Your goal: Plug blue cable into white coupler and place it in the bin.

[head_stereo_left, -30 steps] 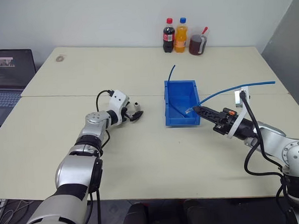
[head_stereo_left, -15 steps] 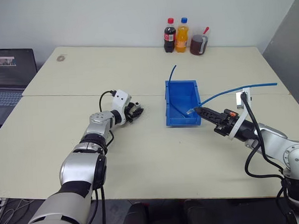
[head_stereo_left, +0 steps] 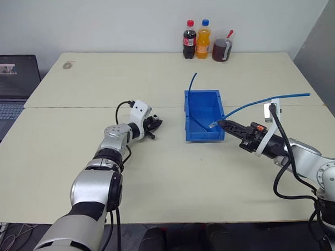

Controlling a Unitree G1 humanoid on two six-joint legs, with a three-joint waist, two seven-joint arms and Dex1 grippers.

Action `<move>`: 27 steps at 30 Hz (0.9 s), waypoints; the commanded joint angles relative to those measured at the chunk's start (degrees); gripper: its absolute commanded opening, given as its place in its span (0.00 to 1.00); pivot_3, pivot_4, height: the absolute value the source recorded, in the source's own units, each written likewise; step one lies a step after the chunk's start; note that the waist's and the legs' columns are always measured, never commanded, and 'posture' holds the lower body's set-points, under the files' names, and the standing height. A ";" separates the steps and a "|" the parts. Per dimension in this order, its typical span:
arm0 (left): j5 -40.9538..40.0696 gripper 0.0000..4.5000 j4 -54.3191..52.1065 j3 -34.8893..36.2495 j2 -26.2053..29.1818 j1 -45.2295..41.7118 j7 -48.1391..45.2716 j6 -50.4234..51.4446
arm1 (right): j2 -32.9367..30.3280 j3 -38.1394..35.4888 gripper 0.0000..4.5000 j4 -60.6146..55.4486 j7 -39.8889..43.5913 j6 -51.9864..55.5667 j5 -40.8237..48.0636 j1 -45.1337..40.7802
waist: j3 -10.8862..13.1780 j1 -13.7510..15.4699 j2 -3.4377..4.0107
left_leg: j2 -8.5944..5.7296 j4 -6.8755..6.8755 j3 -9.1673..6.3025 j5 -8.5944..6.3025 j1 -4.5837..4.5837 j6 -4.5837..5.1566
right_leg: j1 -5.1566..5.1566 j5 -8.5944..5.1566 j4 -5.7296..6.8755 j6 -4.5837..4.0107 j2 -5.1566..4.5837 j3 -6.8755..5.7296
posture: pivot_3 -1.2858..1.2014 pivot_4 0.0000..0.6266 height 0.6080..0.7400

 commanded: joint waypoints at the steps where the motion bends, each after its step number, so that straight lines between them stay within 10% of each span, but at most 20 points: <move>1: 0.36 0.19 -1.71 -0.08 2.11 -0.31 -5.03 -0.94 | -0.10 -1.33 0.04 -2.17 0.81 -0.66 0.61 -0.99 | 0.00 0.00 0.00 | 0.00 0.00 0.00 0.00 0.00 0.00 | 0.00 0.00 0.00 0.00 0.00 0.00 | 0.52 0.24 1.00; 11: -5.44 0.19 -32.18 -6.22 8.96 16.69 -39.42 2.85 | -8.34 6.77 0.04 -4.81 16.08 3.08 -12.19 -8.06 | -0.02 -0.37 0.08 | 0.14 -0.03 0.07 0.00 0.10 0.00 | -0.03 0.02 0.03 -0.05 0.10 0.16 | 0.52 0.24 1.00; 18: -8.22 0.19 -58.75 -11.32 8.36 31.94 -38.49 7.97 | -8.13 15.09 0.04 -4.20 27.98 0.98 -24.25 -11.69 | -0.02 0.21 0.07 | 0.23 0.03 -0.25 0.00 0.06 0.00 | 0.03 0.02 0.02 -0.06 -0.03 0.16 | 0.52 0.24 1.00; 27: -6.46 0.19 -55.55 -15.82 5.81 32.01 -35.13 7.21 | -7.39 25.54 0.04 -5.57 39.24 -7.97 -42.44 -9.40 | -0.02 0.06 0.08 | 0.06 0.08 -0.23 0.01 0.13 0.01 | 0.05 0.06 0.03 0.01 -0.01 0.10 | 0.52 0.24 1.00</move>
